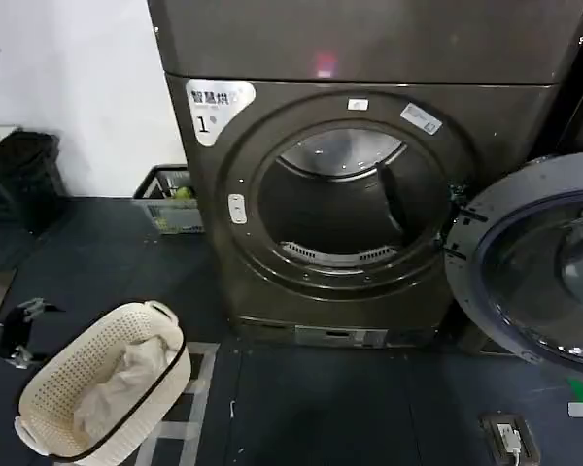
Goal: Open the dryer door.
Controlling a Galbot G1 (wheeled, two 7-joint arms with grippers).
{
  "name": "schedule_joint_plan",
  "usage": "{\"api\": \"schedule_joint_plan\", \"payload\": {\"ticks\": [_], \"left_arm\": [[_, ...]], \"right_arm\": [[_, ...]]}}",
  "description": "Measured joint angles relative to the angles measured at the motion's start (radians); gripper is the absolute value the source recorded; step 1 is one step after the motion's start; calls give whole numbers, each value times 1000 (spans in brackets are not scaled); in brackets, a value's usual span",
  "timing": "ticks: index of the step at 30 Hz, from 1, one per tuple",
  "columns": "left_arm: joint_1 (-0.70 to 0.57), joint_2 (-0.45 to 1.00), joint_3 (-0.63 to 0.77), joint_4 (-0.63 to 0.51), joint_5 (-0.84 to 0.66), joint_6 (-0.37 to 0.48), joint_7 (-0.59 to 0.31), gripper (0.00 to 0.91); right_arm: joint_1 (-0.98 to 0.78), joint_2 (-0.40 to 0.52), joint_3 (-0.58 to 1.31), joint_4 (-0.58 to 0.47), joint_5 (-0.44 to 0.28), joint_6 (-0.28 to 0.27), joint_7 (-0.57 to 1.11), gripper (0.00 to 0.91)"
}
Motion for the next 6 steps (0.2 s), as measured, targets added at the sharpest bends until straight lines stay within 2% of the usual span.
{"api": "schedule_joint_plan", "payload": {"ticks": [6], "left_arm": [[-2,2,-5,1,7,-3,9,907]], "right_arm": [[0,-2,-1,-6,-3,3,-1,907]]}}
